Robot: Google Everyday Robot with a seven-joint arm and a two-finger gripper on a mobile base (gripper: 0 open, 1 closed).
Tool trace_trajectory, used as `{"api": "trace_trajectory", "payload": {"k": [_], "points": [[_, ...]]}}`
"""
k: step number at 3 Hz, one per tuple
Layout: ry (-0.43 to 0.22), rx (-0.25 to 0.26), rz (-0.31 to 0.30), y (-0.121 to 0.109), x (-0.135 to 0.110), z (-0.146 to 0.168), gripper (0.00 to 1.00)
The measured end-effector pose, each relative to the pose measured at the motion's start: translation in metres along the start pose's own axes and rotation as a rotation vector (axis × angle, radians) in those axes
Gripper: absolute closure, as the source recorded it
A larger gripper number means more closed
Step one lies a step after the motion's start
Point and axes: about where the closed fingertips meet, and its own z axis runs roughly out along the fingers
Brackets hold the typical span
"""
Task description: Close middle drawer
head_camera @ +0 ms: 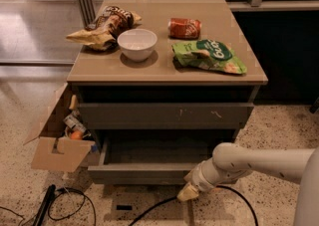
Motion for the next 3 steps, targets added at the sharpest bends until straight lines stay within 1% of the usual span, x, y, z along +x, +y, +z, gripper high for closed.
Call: {"api": "trace_trajectory", "payload": {"k": [1, 2, 3], "points": [[0.001, 0.011, -0.019, -0.008, -0.006, -0.002, 0.00], [0.000, 0.012, -0.020, -0.008, -0.006, -0.002, 0.00], [-0.011, 0.058, -0.046, -0.040, -0.027, -0.009, 0.00]]}}
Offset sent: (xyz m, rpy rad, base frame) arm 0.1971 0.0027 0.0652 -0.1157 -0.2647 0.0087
